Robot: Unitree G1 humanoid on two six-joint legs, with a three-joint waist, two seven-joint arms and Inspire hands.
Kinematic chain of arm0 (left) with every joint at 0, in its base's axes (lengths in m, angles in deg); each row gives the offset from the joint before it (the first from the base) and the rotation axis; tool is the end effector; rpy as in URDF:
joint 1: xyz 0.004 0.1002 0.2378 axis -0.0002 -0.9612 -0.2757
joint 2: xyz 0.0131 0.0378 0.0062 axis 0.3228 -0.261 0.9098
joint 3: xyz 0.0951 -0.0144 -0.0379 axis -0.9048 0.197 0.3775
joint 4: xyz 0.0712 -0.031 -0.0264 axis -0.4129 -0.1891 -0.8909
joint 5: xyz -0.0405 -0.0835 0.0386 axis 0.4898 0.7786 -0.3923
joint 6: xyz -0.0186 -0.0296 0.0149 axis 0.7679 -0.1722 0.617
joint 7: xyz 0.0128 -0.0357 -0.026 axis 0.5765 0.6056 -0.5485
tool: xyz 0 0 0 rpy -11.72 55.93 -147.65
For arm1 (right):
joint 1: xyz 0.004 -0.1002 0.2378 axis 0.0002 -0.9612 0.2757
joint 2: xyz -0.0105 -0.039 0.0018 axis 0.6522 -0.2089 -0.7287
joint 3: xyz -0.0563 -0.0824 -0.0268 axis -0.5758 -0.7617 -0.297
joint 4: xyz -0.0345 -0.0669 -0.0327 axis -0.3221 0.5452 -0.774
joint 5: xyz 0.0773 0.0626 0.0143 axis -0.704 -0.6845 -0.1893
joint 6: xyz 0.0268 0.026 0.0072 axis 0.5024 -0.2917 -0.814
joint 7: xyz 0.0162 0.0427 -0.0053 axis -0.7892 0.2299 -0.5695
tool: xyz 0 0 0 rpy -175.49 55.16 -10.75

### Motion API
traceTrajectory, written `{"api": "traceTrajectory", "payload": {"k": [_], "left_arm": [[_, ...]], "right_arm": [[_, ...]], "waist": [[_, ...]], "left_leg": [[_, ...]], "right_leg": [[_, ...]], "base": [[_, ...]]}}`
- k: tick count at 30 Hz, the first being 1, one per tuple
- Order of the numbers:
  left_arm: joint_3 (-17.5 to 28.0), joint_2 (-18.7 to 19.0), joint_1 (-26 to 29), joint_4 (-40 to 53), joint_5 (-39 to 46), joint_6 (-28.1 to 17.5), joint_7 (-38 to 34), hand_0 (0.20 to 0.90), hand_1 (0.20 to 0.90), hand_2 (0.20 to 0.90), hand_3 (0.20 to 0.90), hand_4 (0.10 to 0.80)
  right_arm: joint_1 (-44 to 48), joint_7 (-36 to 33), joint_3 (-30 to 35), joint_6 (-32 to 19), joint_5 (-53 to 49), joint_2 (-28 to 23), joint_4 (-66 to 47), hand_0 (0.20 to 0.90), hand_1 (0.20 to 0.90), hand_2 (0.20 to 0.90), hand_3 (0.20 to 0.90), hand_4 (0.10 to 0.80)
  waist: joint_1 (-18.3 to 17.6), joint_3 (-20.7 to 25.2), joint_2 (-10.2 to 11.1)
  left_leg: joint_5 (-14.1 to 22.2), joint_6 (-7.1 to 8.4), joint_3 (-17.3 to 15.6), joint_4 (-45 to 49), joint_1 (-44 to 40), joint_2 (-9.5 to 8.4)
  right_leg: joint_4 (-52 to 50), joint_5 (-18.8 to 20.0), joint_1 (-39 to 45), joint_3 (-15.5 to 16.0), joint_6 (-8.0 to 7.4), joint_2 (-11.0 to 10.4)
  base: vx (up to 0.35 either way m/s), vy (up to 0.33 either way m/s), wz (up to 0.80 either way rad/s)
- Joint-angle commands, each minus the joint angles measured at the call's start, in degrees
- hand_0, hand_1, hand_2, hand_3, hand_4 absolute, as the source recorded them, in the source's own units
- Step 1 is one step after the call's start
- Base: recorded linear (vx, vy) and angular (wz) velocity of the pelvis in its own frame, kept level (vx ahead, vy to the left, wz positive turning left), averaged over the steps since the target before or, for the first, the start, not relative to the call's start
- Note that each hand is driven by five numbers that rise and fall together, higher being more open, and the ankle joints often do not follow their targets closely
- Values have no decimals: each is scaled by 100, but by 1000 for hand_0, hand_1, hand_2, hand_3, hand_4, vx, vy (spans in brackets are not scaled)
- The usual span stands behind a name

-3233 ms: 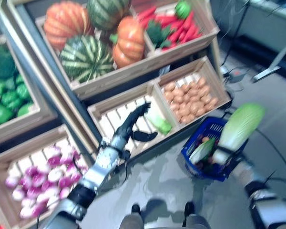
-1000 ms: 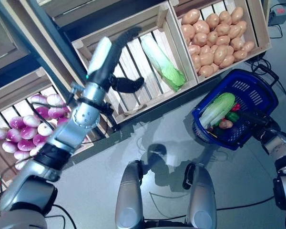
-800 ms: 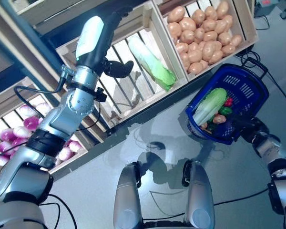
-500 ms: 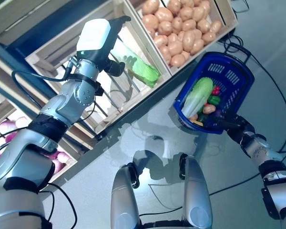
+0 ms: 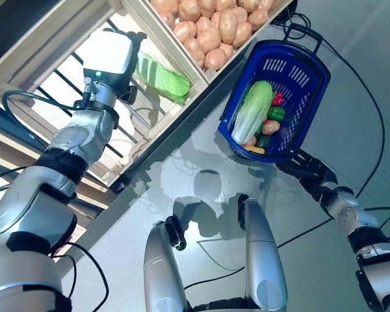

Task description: Put vegetables into the basket

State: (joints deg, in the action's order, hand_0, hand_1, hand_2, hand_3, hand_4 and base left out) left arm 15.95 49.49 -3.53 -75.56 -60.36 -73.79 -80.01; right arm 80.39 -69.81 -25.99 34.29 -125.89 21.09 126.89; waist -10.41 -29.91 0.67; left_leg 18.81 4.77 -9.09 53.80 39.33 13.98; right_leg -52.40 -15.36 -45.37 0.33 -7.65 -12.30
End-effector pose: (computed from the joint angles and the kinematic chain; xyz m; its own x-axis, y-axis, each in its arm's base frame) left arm 0.3507 0.2518 0.2310 0.8804 -0.0400 0.4725 -0.4733 -0.1365 0.8703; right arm 0.2842 -0.2812 0.0650 0.9611 -0.0192 -0.2754 0.0975 0.9569 0.2735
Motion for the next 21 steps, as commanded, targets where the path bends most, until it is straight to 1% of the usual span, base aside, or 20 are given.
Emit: {"api": "traceTrajectory", "payload": {"k": [1, 5, 8, 12, 13, 14, 16, 18, 21], "left_arm": [[41, 264, 1363, -286, -36, 531, -661, 900, 900, 900, 900, 800], [-29, 212, 1613, -586, -15, 883, -639, 900, 900, 900, 900, 800], [-135, 184, 1772, -751, -104, 957, -646, 900, 900, 900, 900, 800], [-377, 181, 2127, -950, -392, 931, -901, 900, 900, 900, 900, 800], [-541, 194, 2273, -1051, -518, 926, -980, 900, 900, 900, 900, 800], [-603, 192, 2327, -1082, -580, 934, -1035, 900, 900, 900, 900, 800], [-845, 210, 2541, -1165, -960, 887, -1247, 900, 900, 900, 900, 800], [-982, 205, 2652, -1186, -915, 919, -1305, 900, 900, 900, 900, 800], [-1069, 218, 2718, -1208, -983, 933, -1300, 900, 900, 900, 900, 800]], "right_arm": [[309, 278, 64, -479, -81, -352, -239, 900, 900, 900, 900, 800], [403, 401, 45, -466, -151, -466, -82, 900, 900, 900, 900, 800], [472, 443, 18, -442, -216, -504, -23, 900, 900, 900, 900, 800], [497, 459, -41, -544, -317, -549, 11, 900, 900, 900, 900, 800], [524, 488, -51, -550, -317, -589, 87, 900, 900, 900, 900, 800], [526, 515, -58, -567, -333, -606, 131, 900, 900, 900, 900, 800], [560, 627, -71, -594, -367, -712, 295, 900, 900, 900, 900, 800], [601, 683, -90, -599, -385, -764, 344, 900, 900, 900, 900, 800], [630, 761, -105, -583, -451, -835, 379, 900, 900, 900, 900, 800]], "waist": [[-26, 12, -28], [-72, 12, -76], [-93, 12, -83], [-146, 12, -78], [-168, 12, -90], [-175, 12, -92], [-191, 12, -116], [-198, 12, -129], [-205, 12, -144]], "left_leg": [[-94, 257, 121, -80, 203, 169], [-41, 273, 91, 15, 422, 155], [-14, 279, 84, 102, 574, 148], [42, 273, 55, 273, 870, 168], [64, 279, 39, 344, 965, 174], [69, 277, 34, 368, 1011, 178], [93, 262, 26, 466, 1181, 188], [99, 262, 31, 523, 1307, 188], [112, 256, 40, 613, 1468, 197]], "right_leg": [[567, 711, 218, -74, -78, -409], [526, 716, -30, -159, -96, -422], [509, 745, -175, -190, -99, -415], [420, 790, -486, -252, -115, -393], [391, 805, -574, -263, -124, -389], [380, 815, -620, -265, -123, -391], [324, 846, -799, -267, -122, -401], [285, 859, -925, -275, -116, -393], [209, 865, -1092, -290, -104, -389]], "base": [[-37, 77, 0], [-41, 81, -4], [-48, 47, -1], [-68, 41, 2], [-66, 60, 1], [-69, 60, 0], [-58, 51, 0], [-50, 47, -1], [-43, 37, -2]]}}
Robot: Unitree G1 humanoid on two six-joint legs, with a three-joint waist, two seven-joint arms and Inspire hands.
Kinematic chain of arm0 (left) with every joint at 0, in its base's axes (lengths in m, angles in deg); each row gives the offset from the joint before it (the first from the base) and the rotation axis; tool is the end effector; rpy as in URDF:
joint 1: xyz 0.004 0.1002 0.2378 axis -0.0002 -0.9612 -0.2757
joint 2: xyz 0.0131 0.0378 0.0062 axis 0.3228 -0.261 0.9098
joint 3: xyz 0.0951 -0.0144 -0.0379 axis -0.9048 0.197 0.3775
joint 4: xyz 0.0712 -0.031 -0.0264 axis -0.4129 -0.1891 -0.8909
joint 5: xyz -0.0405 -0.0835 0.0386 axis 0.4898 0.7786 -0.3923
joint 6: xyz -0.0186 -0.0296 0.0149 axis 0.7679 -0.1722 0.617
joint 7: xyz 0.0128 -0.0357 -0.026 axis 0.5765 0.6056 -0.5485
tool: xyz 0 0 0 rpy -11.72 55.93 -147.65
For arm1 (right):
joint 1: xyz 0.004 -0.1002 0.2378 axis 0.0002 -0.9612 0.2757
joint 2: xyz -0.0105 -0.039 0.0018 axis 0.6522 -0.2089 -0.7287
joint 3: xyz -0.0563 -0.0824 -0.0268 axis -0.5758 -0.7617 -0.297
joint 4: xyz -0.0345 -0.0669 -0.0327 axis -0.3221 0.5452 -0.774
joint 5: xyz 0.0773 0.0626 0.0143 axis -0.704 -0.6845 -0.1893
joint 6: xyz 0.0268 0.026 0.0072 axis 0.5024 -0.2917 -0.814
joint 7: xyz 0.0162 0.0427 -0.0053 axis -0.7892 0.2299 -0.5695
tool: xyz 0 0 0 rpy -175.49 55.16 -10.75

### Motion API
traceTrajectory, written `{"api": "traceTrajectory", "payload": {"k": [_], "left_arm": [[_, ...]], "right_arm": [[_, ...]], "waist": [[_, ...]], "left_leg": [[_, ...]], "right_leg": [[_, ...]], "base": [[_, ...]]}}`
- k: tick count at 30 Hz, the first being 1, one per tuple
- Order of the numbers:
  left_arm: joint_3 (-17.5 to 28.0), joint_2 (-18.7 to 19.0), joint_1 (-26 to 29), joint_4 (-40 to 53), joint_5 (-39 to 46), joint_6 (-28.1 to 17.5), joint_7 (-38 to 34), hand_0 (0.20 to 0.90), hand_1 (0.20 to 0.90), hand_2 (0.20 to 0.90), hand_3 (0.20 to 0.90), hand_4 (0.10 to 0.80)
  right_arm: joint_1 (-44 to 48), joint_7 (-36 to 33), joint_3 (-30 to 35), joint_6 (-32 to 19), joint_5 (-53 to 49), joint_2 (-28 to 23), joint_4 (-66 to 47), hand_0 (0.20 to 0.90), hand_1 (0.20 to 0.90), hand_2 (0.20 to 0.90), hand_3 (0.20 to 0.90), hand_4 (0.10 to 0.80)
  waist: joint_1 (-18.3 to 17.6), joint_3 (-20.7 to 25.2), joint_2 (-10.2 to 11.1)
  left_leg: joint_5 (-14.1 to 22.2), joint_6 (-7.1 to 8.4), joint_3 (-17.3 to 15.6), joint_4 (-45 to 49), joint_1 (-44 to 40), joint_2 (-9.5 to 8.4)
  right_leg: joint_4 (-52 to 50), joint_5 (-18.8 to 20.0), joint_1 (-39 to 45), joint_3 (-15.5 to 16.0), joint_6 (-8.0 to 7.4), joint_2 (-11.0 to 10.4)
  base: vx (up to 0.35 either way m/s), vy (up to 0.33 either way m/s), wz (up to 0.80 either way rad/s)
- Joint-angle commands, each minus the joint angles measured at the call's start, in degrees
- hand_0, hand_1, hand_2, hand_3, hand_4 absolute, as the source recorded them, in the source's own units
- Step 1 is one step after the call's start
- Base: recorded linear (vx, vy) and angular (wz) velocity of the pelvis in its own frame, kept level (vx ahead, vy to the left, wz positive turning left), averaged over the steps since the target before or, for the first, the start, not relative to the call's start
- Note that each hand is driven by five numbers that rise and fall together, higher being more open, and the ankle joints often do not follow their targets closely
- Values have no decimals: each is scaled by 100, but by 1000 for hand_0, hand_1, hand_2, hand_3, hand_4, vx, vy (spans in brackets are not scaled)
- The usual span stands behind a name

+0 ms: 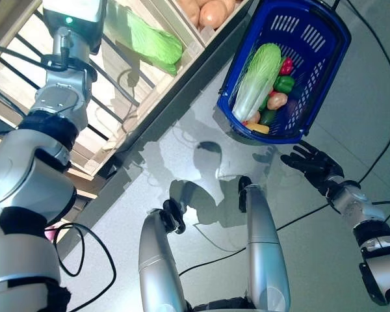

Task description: Put vegetables into the basket

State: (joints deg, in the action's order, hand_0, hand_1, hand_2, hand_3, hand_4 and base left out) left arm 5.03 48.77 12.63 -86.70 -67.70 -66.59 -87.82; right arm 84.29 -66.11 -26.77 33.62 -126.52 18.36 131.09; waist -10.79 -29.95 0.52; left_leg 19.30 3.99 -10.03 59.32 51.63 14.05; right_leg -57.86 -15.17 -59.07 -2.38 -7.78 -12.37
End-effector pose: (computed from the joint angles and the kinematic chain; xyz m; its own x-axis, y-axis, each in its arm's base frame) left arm 0.3566 0.2543 0.2975 0.7294 -0.0419 0.6828 -0.6257 -0.4442 0.6412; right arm 0.2909 -0.2961 0.0813 0.9716 -0.0152 -0.2361 0.0769 0.9640 0.2545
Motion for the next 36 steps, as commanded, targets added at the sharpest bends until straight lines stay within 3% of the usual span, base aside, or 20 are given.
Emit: {"api": "traceTrajectory", "payload": {"k": [1, 10, 19, 27, 29, 36], "left_arm": [[-13, 285, 1120, -108, -290, 236, -474, 900, 900, 900, 900, 800], [-352, 183, 1251, -210, -629, 230, 248, 900, 900, 900, 900, 800], [-467, 38, 1086, -468, 16, 524, 2096, 900, 900, 900, 900, 800], [-394, -41, 1102, -960, 273, 548, 2421, 900, 900, 900, 900, 800], [-375, -12, 1108, -1074, 356, 473, 2324, 300, 300, 300, 300, 400], [-271, 186, 1089, -1196, 584, 188, 1517, 300, 300, 300, 300, 400]], "right_arm": [[259, 429, -30, -506, -432, -575, -19, 900, 900, 900, 900, 800], [548, 476, -115, -400, -723, -633, 6, 900, 900, 900, 900, 800], [784, 468, -74, -310, -885, -762, 20, 900, 900, 900, 900, 800], [846, 550, -24, -317, -1026, -854, -4, 900, 900, 900, 900, 800], [852, 574, -27, -351, -1038, -868, -8, 900, 900, 900, 900, 800], [717, 571, 50, -534, -1122, -933, -213, 900, 900, 900, 900, 800]], "waist": [[-169, 15, -137], [-167, 15, -165], [-214, 15, -138], [-233, 15, -22], [-232, 15, 5], [-190, 15, 92]], "left_leg": [[62, 334, 132, 80, 286, 189], [25, 314, 154, 131, 638, 167], [-24, 273, 99, 85, 648, 182], [-60, 273, 102, 47, 463, 255], [-80, 277, 100, 16, 408, 275], [-134, 309, 124, -54, 308, 333]], "right_leg": [[744, 851, 232, -22, -84, -378], [678, 884, -132, -15, -45, -303], [691, 878, -150, -5, -10, -203], [789, 885, 87, 67, 15, -174], [815, 884, 154, 97, 17, -169], [892, 880, 304, 192, 44, -165]], "base": [[-55, 46, -1], [-39, 13, -3], [-11, 9, -1], [-1, -11, -8], [0, -14, -5], [-8, -17, -5]]}}
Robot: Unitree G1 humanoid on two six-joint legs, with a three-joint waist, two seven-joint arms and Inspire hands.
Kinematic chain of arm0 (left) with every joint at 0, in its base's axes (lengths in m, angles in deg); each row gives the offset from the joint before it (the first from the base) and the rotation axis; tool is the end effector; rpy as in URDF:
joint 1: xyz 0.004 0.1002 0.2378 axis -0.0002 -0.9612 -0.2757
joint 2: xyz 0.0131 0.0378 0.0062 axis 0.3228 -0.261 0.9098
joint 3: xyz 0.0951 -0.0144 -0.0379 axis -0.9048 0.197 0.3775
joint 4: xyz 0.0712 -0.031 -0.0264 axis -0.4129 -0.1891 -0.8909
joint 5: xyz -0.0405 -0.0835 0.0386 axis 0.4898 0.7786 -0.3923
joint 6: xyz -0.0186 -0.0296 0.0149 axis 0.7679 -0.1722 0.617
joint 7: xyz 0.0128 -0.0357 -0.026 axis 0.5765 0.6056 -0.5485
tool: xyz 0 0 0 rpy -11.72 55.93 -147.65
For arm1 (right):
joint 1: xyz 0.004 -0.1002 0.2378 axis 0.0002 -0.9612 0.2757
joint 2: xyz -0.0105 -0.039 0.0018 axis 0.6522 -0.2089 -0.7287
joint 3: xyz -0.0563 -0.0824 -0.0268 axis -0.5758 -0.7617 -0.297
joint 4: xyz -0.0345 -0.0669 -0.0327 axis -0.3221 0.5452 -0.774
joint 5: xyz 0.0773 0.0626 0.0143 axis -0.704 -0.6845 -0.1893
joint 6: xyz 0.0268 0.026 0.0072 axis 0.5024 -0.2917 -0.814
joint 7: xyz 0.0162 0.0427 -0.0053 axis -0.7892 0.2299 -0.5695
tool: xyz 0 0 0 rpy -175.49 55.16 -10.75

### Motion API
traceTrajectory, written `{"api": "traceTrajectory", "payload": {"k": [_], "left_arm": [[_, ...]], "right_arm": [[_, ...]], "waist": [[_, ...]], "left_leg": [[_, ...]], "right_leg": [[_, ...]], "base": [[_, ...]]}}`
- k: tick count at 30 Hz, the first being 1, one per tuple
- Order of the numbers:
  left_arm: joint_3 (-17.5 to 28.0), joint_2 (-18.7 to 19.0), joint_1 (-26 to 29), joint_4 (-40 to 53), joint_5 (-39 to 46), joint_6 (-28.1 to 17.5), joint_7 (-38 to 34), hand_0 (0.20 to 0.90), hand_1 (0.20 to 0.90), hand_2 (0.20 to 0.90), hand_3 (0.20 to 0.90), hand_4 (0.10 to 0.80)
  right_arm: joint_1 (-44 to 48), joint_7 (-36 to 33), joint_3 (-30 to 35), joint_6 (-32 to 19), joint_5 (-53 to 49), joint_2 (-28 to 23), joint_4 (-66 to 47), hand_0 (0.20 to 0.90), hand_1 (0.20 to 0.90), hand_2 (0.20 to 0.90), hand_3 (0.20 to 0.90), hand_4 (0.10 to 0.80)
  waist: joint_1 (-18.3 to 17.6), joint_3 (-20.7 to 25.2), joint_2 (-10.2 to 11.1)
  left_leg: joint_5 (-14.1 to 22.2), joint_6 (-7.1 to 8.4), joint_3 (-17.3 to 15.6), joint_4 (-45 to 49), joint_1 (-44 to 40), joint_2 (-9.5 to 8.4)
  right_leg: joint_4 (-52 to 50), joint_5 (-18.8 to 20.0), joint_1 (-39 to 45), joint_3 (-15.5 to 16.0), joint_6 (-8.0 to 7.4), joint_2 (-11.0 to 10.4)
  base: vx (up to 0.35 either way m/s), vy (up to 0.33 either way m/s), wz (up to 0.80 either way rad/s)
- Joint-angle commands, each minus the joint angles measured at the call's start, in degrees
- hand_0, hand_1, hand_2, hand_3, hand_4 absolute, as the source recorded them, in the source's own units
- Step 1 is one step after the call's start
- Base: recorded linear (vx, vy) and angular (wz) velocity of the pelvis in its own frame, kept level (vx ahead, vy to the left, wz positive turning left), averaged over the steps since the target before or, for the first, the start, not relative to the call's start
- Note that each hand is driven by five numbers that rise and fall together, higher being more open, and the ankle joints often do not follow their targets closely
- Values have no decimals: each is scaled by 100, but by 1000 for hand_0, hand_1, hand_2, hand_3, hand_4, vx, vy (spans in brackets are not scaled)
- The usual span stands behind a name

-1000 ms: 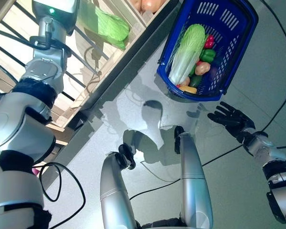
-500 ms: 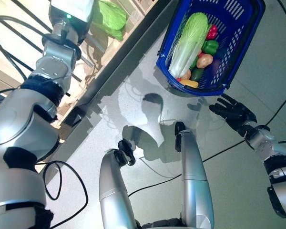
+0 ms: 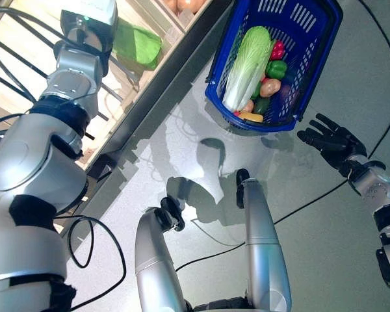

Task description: Put vegetables into the basket

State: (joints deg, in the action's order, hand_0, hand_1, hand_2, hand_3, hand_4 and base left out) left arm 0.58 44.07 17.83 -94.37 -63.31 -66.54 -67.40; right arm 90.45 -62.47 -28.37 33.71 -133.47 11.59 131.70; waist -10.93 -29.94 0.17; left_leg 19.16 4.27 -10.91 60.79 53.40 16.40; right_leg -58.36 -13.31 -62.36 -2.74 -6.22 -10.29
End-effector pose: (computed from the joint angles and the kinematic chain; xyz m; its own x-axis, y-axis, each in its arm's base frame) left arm 0.3629 0.2416 0.3092 0.8949 0.1492 0.4205 -0.3325 -0.4054 0.8515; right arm 0.3013 -0.3182 0.1292 0.9958 -0.0048 -0.0914 0.0303 0.9597 0.2794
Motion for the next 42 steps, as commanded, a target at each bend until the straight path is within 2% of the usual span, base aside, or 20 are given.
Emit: {"api": "traceTrajectory", "payload": {"k": [1, 7, 15, 19, 26, 28, 29, 31, 32, 33, 34, 36, 38, 41, 42], "left_arm": [[159, 686, 564, -440, 138, 127, -623, 300, 300, 300, 300, 400], [212, 831, 406, -328, 148, -2, -966, 300, 300, 300, 300, 400], [509, 1063, 97, 41, 168, -419, -1098, 300, 300, 300, 300, 400], [688, 1194, -168, 186, 188, -689, -1152, 300, 300, 300, 300, 400], [1200, 1316, -784, 535, 333, -1076, -1189, 300, 300, 300, 300, 400], [1288, 1336, -931, 617, 331, -1113, -1144, 300, 300, 300, 300, 400], [1319, 1335, -970, 632, 342, -1111, -1101, 300, 300, 300, 300, 400], [1400, 1317, -1106, 711, 333, -1120, -946, 300, 300, 300, 300, 400], [1405, 1308, -1126, 714, 398, -1158, -905, 479, 479, 479, 479, 519], [1443, 1294, -1169, 746, 540, -1160, -787, 759, 759, 759, 759, 706], [1543, 1272, -1277, 809, 829, -1173, -761, 900, 900, 900, 900, 800], [1859, 1210, -1574, 973, 1391, -1347, -839, 900, 900, 900, 900, 800], [2492, 1054, -2269, 1301, 2120, -1653, -869, 900, 900, 900, 900, 800], [3255, 674, -3411, 1878, 2773, -1988, -850, 900, 900, 900, 900, 800], [3716, 337, -4217, 2328, 3322, -2205, -758, 900, 900, 900, 900, 800]], "right_arm": [[83, 144, 227, -583, -419, -253, -312, 900, 900, 900, 900, 800], [-51, 56, 243, -677, -432, -304, -558, 900, 900, 900, 900, 800], [-359, 37, 284, -630, -269, -72, -1398, 900, 900, 900, 900, 800], [-460, 106, 257, -684, 20, 20, -1482, 900, 900, 900, 900, 800], [-788, 14, 214, -620, 322, 191, -1684, 900, 900, 900, 900, 800], [-811, -55, 241, -545, 366, 213, -1727, 900, 900, 900, 900, 800], [-816, -70, 250, -513, 373, 216, -1749, 900, 900, 900, 900, 800], [-837, -86, 255, -456, 428, 241, -1793, 900, 900, 900, 900, 800], [-829, -84, 242, -435, 440, 247, -1793, 900, 900, 900, 900, 800], [-845, -100, 226, -413, 467, 279, -1808, 900, 900, 900, 900, 800], [-891, -146, 217, -378, 534, 329, -1861, 900, 900, 900, 900, 800], [-1026, -190, 195, -382, 695, 420, -1940, 900, 900, 900, 900, 800], [-1333, -353, 203, -382, 797, 675, -2101, 900, 900, 900, 900, 800], [-1933, -689, 293, -549, 865, 1118, -2448, 900, 900, 900, 900, 800], [-2377, -889, 370, -670, 874, 1417, -2698, 900, 900, 900, 900, 800]], "waist": [[-160, 15, 137], [-129, 15, 152], [-107, 15, 163], [-87, 139, 143], [-39, 630, 117], [-23, 688, 109], [-27, 717, 116], [-22, 763, 107], [-18, 773, 105], [-11, 785, 105], [-4, 798, 109], [9, 827, 122], [54, 892, 149], [151, 1009, 182], [219, 1101, 191]], "left_leg": [[-119, 288, 213, -245, 71, 92], [-103, 293, 185, -290, -93, 100], [-106, 356, 126, -657, -966, 89], [-236, 379, 63, -1056, -1489, 59], [-530, 356, -37, -1894, -2332, -78], [-559, 347, -44, -1989, -2438, -94], [-742, 297, -85, -2110, -2430, -109], [-745, 285, -97, -2176, -2513, -124], [-738, 277, -98, -2179, -2531, -126], [-725, 265, -99, -2177, -2556, -130], [-709, 256, -94, -2176, -2591, -130], [-719, 238, -85, -2233, -2693, -130], [-818, 223, -64, -2460, -2926, -160], [-1019, 190, -64, -2928, -3349, -246], [-1163, 169, -80, -3250, -3621, -310]], "right_leg": [[973, 680, 695, 252, -112, -376], [966, 609, 857, 315, -98, -410], [1156, 459, 1656, 306, -72, -447], [1396, 451, 2123, 335, -63, -487], [2060, 477, 2983, 450, -32, -541], [2110, 465, 3094, 473, -32, -548], [2228, 624, 3090, 501, 12, -547], [2246, 589, 3174, 526, 17, -542], [2236, 573, 3193, 536, 21, -546], [2224, 552, 3223, 550, 27, -549], [2202, 525, 3259, 567, 28, -555], [2209, 503, 3354, 605, 30, -567], [2335, 520, 3573, 685, 23, -581], [2699, 616, 3978, 817, 9, -553], [2987, 700, 4247, 886, -5, -500]], "base": [[-14, -26, -4], [-4, 4, 2], [35, 14, 3], [92, 19, 3], [120, 5, 5], [36, 11, 4], [0, 0, 0], [8, 26, 5], [27, 27, 6], [26, 20, 4], [0, 0, 0], [18, 8, 0], [56, -2, -2], [101, -58, -3], [99, -69, 2]]}}
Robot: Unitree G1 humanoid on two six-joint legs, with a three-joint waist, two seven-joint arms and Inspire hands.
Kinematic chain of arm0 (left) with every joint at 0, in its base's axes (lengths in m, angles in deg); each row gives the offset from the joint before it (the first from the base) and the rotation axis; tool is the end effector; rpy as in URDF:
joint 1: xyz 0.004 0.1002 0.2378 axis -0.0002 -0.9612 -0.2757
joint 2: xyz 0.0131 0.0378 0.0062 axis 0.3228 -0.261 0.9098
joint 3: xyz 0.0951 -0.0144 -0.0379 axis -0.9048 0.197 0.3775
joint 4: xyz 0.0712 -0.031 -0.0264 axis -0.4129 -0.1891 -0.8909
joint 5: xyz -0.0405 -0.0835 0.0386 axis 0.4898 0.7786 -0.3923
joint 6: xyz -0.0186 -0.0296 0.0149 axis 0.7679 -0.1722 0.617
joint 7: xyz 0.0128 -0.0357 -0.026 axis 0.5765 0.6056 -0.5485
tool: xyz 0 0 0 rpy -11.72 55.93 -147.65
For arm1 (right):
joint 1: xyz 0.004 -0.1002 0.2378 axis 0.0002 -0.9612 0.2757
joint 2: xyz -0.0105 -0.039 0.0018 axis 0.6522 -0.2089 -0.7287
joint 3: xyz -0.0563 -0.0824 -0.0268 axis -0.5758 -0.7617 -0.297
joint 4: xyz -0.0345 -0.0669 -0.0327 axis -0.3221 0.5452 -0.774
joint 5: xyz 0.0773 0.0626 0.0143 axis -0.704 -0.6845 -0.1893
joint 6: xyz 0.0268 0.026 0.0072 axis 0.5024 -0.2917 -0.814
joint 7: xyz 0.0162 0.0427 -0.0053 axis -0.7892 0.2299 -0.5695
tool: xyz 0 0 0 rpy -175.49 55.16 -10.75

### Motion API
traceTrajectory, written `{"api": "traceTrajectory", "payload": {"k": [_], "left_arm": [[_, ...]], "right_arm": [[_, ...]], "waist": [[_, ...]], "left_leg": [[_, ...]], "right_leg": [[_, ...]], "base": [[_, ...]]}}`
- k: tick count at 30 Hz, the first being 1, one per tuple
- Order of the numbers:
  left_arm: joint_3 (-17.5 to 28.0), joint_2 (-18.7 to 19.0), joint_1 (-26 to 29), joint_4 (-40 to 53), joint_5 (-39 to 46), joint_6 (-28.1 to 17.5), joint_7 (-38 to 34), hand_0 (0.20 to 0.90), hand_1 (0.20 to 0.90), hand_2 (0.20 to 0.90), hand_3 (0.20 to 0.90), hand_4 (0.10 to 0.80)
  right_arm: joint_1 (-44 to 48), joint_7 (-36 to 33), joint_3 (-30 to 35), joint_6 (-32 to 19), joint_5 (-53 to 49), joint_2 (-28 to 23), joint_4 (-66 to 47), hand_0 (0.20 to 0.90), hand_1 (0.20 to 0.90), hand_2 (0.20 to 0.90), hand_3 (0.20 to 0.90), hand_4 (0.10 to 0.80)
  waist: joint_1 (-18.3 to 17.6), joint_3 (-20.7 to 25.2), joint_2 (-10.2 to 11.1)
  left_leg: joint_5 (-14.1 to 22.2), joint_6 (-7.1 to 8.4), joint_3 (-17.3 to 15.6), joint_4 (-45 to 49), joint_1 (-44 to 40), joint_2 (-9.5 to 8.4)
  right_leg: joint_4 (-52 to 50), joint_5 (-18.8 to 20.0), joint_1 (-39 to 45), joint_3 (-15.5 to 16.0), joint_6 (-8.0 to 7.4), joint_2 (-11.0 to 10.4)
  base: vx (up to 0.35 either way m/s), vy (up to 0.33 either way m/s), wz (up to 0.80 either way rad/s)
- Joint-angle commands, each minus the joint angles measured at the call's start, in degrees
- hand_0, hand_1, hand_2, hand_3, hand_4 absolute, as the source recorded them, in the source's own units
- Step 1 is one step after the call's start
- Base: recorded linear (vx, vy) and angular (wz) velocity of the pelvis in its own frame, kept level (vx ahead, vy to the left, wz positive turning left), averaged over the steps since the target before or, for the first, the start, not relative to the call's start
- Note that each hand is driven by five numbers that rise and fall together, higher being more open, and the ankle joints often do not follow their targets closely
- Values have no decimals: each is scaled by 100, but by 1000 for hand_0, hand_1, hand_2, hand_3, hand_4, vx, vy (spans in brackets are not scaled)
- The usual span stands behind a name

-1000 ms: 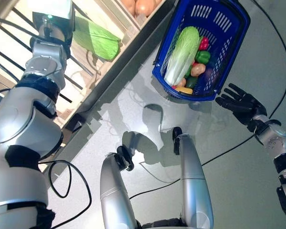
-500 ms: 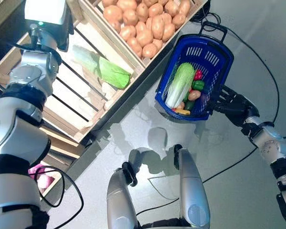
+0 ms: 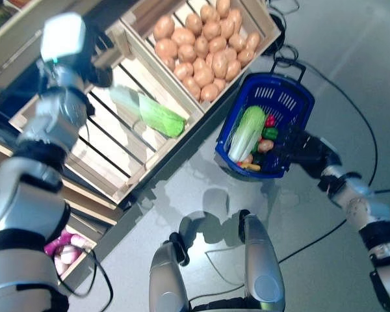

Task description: Put vegetables into the basket

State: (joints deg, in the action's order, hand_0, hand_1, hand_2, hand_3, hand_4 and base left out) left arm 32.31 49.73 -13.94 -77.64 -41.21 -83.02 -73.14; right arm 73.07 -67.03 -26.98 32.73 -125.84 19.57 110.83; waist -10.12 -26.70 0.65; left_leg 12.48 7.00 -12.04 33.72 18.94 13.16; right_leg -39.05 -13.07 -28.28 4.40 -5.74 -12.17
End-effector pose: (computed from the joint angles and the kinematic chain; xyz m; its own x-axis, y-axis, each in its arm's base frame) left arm 0.3346 0.2842 0.2035 0.9198 0.1476 0.3636 -0.3924 0.3566 0.8479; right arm 0.2718 -0.2645 0.0725 0.9757 0.1557 -0.1543 -0.1122 0.9595 0.2585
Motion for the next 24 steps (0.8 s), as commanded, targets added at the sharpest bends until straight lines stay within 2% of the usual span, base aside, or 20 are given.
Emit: {"api": "traceTrajectory", "payload": {"k": [1, 3, 5, 6, 9, 10, 12, 13, 14, 15, 16, 19, 20, 21, 23, 24], "left_arm": [[549, -228, -1049, 661, 1110, -555, -184, 900, 900, 900, 900, 800], [1232, -1094, -2493, 1483, 1933, -807, -100, 900, 900, 900, 900, 800], [1469, -1619, -3274, 1896, 2504, -899, -48, 900, 900, 900, 900, 800], [1666, -2037, -3837, 2156, 3072, -856, 272, 900, 900, 900, 900, 800], [1874, -2755, -4726, 2748, 3903, -611, 775, 900, 900, 900, 900, 800], [1756, -2933, -5144, 3256, 3781, -501, 1021, 900, 900, 900, 900, 800], [1521, -2978, -5413, 3657, 3740, -573, 1141, 900, 900, 900, 900, 800], [1325, -3035, -5596, 3977, 4006, -534, 1351, 900, 900, 900, 900, 800], [1302, -3053, -5620, 3999, 4057, -538, 1379, 900, 900, 900, 900, 800], [1221, -3098, -5672, 4045, 4264, -502, 1559, 900, 900, 900, 900, 800], [1071, -3105, -5607, 4017, 4312, -563, 1609, 900, 900, 900, 900, 800], [957, -3076, -5448, 3903, 4394, -602, 1568, 900, 900, 900, 900, 800], [956, -3082, -5410, 3876, 4485, -590, 1540, 900, 900, 900, 900, 800], [950, -3100, -5414, 3831, 4522, -643, 1505, 900, 900, 900, 900, 800], [996, -3079, -5533, 3979, 4551, -779, 1626, 900, 900, 900, 900, 800], [1030, -3058, -5592, 4026, 4573, -825, 1711, 900, 900, 900, 900, 800]], "right_arm": [[-642, -434, 227, -571, 112, 618, -615, 900, 900, 900, 900, 800], [-1449, -802, 309, -787, 297, 1262, -915, 900, 900, 900, 900, 800], [-1875, -999, 304, -830, 416, 1652, -1058, 900, 900, 900, 900, 800], [-2166, -1188, 317, -739, 582, 1973, -1163, 900, 900, 900, 900, 800], [-2534, -1670, 370, -454, 446, 2387, -1436, 900, 900, 900, 900, 800], [-2746, -1739, 389, -391, 137, 2511, -1697, 900, 900, 900, 900, 800], [-2929, -1782, 369, -491, 46, 2545, -1889, 900, 900, 900, 900, 800], [-3040, -1823, 352, -763, 5, 2546, -1970, 900, 900, 900, 900, 800], [-3055, -1840, 344, -838, 49, 2549, -1964, 900, 900, 900, 900, 800], [-3061, -1888, 331, -1139, 123, 2548, -1911, 900, 900, 900, 900, 800], [-2946, -2010, 247, -1372, 44, 2534, -1831, 900, 900, 900, 900, 800], [-2735, -2009, 169, -1620, -38, 2535, -1602, 900, 900, 900, 900, 800], [-2656, -2018, 146, -1601, -31, 2545, -1553, 900, 900, 900, 900, 800], [-2593, -2095, 74, -1582, 71, 2565, -1513, 900, 900, 900, 900, 800], [-2608, -2032, -137, -1476, 309, 2443, -1604, 900, 900, 900, 900, 800], [-2632, -1945, -194, -1479, 361, 2386, -1563, 900, 900, 900, 900, 800]], "waist": [[135, 777, 142], [251, 1036, 143], [317, 1239, 134], [363, 1425, 125], [477, 1684, 123], [546, 1786, 149], [591, 1843, 172], [640, 1887, 189], [648, 1891, 188], [675, 1901, 180], [699, 1903, 169], [727, 1895, 165], [730, 1883, 181], [749, 1829, 232], [844, 1638, 326], [905, 1567, 339]], "left_leg": [[-497, -104, 32, -549, -181, 13], [-724, -194, 9, -1150, -732, -106], [-841, -247, 9, -1519, -1064, -177], [-942, -278, 31, -1836, -1336, -223], [-1148, -303, 147, -2435, -1752, -301], [-1283, -292, 201, -2720, -1868, -313], [-1363, -279, 209, -2909, -1954, -322], [-1422, -261, 220, -3091, -2025, -320], [-1437, -256, 223, -3135, -2045, -316], [-1484, -243, 226, -3272, -2098, -301], [-1528, -210, 209, -3375, -2137, -282], [-1499, -168, 248, -3320, -2146, -275], [-1404, -166, 247, -3108, -2114, -268], [-1390, -142, 290, -2399, -1909, -240], [-1735, -73, 530, -824, -1199, -194], [-1832, -72, 589, -528, -1005, -255]], "right_leg": [[1061, 678, 846, 174, -54, -312], [1615, 792, 1419, 258, -57, -139], [1954, 847, 1763, 288, -49, -15], [2246, 878, 2065, 304, -31, 92], [2812, 987, 2576, 317, 2, 269], [3091, 1111, 2738, 352, 5, 348], [3294, 1196, 2864, 389, 2, 391], [3526, 1291, 2980, 432, -6, 421], [3563, 1306, 3004, 445, -7, 429], [3695, 1356, 3066, 488, -12, 455], [3821, 1409, 3117, 521, -13, 477], [3947, 1466, 3151, 530, 33, 531], [3910, 1445, 3125, 509, 76, 538], [3814, 1418, 3087, 490, 173, 522], [3716, 1433, 3100, 474, 361, 503], [3698, 1439, 3133, 467, 403, 490]], "base": [[184, -101, 5], [268, -113, -5], [329, -117, -21], [374, -132, -13], [311, -150, 2], [194, -157, 7], [110, -140, 19], [77, -128, 33], [60, -125, 35], [42, -105, 23], [37, -94, 15], [29, -87, 2], [38, -122, -1], [44, -122, 1], [69, -112, 4], [120, -27, 9]]}}
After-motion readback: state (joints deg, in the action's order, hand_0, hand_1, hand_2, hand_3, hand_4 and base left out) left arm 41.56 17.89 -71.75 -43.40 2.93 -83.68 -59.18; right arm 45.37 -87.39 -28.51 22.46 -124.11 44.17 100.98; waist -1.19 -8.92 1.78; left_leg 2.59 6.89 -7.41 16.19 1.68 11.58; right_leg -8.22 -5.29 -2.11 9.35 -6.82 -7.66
